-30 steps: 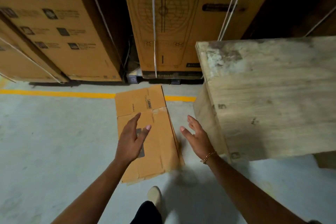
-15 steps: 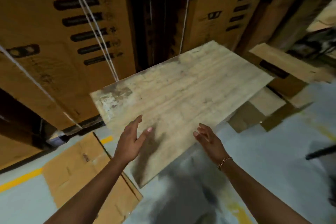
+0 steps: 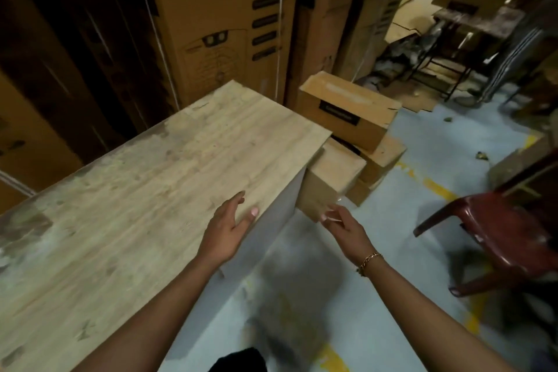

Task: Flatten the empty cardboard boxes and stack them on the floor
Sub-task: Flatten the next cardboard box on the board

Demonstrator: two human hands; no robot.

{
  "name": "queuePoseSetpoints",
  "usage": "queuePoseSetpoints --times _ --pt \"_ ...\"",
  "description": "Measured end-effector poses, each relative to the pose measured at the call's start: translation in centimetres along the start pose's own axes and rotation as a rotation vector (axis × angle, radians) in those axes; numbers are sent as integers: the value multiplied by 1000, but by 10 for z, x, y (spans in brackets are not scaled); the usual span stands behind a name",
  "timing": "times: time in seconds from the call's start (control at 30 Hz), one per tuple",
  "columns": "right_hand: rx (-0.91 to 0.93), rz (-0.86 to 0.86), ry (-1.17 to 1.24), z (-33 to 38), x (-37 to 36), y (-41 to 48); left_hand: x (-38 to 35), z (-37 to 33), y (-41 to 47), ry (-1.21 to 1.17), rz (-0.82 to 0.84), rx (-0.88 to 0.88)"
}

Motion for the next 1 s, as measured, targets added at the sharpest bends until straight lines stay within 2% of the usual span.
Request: queuePoseSetpoints --times 0.63,1.0 --pt "-80 -70 -79 -8 217 303 -199 -154 338 -22 150 -32" --pt "-63 102 -198 -51 389 509 -377 -233 479 -133 47 161"
Point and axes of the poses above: each hand's wrist, its own y-axis towards the middle knuckle, its own x-axis out of the back of the hand, z = x × y, the point moved 2 cm from there along y, towards the middle knuckle, and after that the axes turned 3 degrees about -z, right-handed, at the moved point
